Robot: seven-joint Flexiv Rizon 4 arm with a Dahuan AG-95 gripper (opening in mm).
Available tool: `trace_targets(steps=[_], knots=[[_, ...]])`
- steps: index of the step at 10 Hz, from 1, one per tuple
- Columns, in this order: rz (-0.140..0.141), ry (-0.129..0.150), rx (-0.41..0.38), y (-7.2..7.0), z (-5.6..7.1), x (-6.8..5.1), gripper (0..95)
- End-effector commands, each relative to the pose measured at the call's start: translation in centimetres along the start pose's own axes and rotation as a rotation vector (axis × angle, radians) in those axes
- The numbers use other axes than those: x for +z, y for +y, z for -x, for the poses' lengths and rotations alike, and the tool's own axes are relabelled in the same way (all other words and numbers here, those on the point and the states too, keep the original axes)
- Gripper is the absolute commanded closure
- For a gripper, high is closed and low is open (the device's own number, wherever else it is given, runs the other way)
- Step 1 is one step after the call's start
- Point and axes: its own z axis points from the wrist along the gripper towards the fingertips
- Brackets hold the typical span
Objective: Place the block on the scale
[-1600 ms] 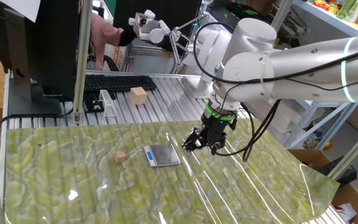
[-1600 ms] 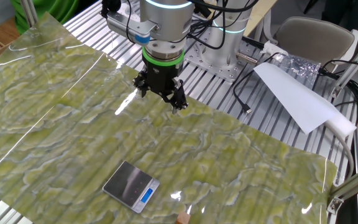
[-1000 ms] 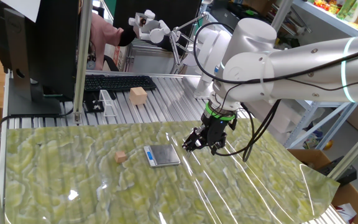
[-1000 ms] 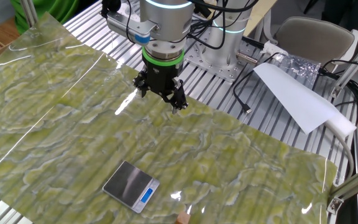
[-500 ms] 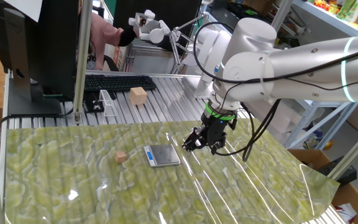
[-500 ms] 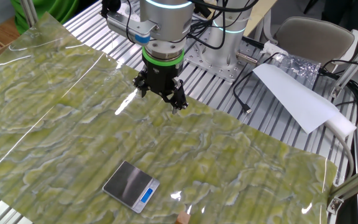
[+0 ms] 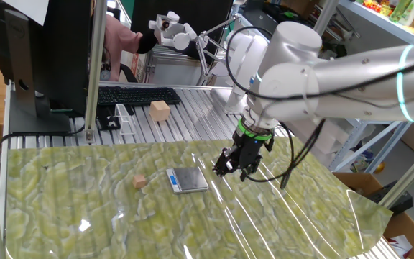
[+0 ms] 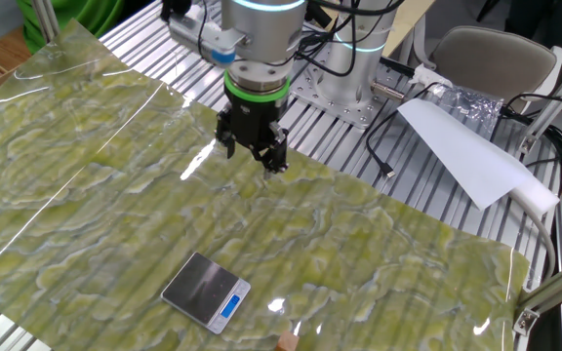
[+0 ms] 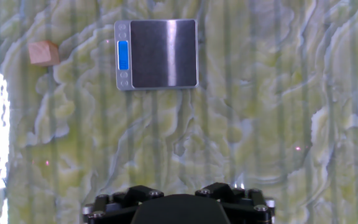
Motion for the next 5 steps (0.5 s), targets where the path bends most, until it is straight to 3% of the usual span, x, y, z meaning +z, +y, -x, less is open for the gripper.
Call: trace_targets(steps=[1,5], knots=[[0.003,0.002,-0.015,-0.02,-0.01,-0.08,95.0],[0.008,-0.004,-0.028,0.0,-0.01,-0.09,95.0]])
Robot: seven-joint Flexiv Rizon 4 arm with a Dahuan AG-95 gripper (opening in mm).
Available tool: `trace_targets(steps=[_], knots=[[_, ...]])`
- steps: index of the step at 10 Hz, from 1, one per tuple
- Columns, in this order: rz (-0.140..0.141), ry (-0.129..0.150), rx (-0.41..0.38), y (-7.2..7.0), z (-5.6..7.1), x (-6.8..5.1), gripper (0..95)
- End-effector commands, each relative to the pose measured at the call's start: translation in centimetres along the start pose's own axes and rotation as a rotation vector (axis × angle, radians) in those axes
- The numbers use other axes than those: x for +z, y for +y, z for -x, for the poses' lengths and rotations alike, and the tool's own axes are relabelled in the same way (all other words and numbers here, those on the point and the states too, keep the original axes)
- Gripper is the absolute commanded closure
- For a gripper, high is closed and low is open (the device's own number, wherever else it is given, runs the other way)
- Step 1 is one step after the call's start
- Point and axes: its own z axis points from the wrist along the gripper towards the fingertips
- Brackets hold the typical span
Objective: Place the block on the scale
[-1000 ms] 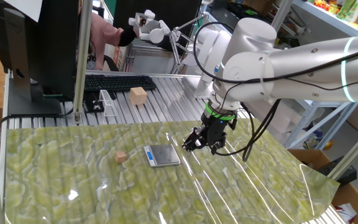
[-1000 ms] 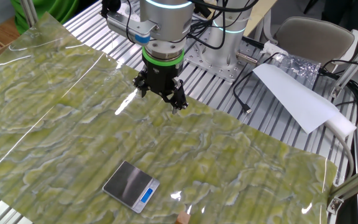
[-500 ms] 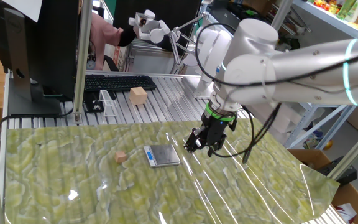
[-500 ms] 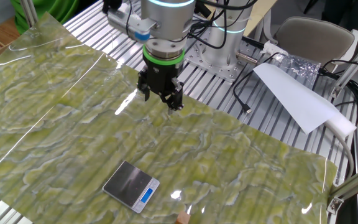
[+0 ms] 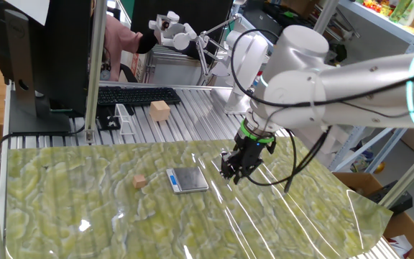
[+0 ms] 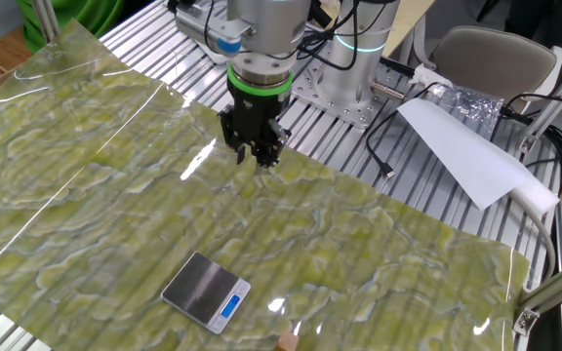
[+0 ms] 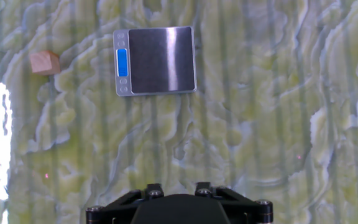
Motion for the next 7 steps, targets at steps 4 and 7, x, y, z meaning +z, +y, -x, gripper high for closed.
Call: trace_targets(steps=[4,7], knots=[[0.005,-0.015,-0.015,0.2,-0.3,-0.2,95.0],[0.006,-0.018,-0.015,1.0,-0.3,-0.6,95.0]])
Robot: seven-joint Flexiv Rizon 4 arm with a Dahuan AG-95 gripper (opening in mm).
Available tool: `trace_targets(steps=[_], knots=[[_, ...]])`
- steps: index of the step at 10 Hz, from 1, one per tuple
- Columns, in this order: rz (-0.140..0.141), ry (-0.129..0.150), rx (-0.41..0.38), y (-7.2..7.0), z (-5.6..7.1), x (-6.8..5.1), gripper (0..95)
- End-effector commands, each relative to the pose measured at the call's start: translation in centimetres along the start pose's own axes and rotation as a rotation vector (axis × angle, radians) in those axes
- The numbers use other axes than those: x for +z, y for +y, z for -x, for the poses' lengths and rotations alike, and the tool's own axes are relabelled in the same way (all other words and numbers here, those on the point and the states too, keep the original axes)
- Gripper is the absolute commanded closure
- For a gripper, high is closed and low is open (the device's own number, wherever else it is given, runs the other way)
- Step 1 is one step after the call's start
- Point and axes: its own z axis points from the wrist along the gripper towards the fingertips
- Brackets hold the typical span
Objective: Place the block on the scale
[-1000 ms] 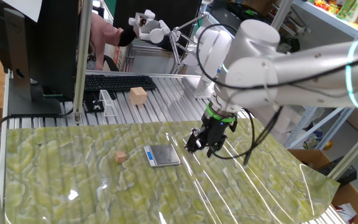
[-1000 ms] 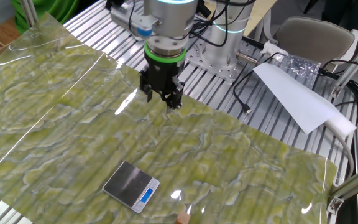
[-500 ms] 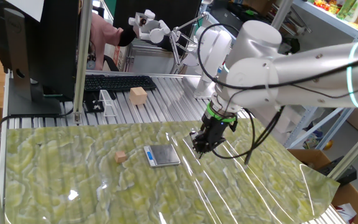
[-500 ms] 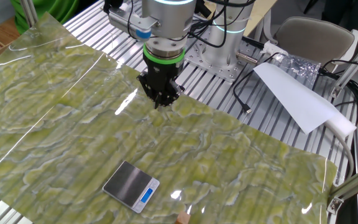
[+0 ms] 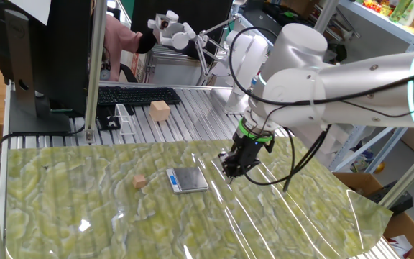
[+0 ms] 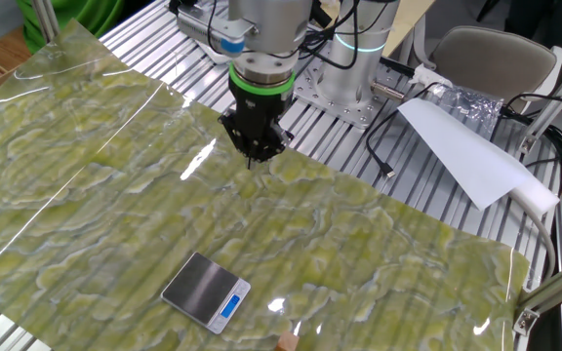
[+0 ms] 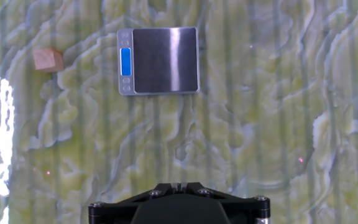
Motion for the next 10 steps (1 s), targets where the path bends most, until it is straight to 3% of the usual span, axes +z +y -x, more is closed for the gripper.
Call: trace_targets(steps=[1,6,10], knots=[[0.001,-0.006,-0.008,0.3,-0.2,-0.2,95.0],[0.002,-0.006,-0.025,1.4,1.0,-0.6,95.0],[0.0,-0.007,-0.001,3.7,0.8,-0.4,95.0]])
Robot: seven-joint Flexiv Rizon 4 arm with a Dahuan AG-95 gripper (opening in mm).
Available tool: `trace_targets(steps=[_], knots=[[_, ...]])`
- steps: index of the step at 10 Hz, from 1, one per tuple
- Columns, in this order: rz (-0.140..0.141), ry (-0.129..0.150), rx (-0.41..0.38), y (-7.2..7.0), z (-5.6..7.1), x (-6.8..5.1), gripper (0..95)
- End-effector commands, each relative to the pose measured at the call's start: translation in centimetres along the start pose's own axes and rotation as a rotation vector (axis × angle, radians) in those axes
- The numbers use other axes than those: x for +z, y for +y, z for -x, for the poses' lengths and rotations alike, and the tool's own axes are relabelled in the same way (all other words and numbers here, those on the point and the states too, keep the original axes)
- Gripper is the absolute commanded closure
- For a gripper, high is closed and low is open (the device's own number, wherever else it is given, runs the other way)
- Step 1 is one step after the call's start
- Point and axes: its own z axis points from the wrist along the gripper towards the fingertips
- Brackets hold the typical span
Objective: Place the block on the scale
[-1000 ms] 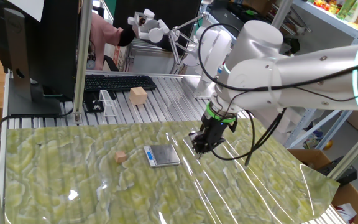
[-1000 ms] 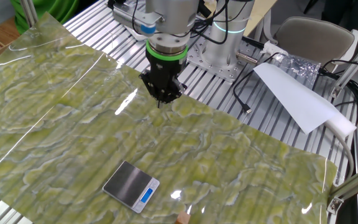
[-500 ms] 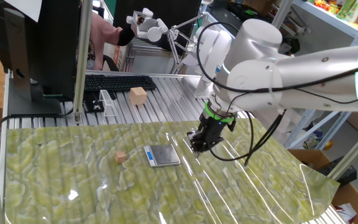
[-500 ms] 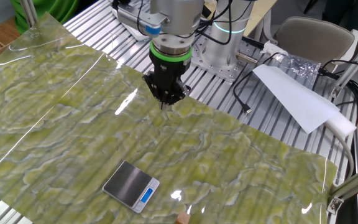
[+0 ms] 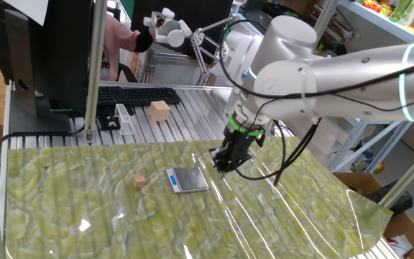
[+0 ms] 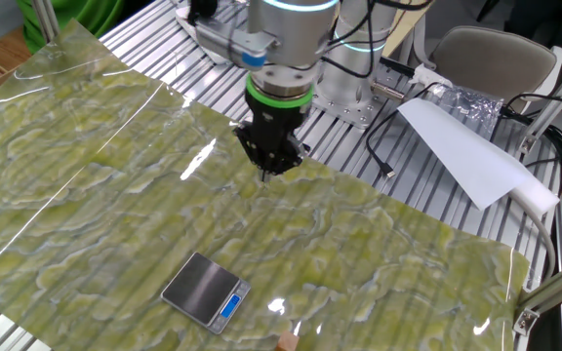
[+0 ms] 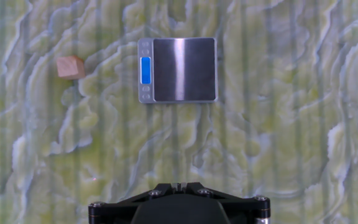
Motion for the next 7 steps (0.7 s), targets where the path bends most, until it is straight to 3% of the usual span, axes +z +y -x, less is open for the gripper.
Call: trace_targets(steps=[1,7], knots=[[0.0,0.004,0.017,1.1,0.0,0.2,95.0],[-0.006,0.007,0.039,3.3,0.1,1.1,95.0]])
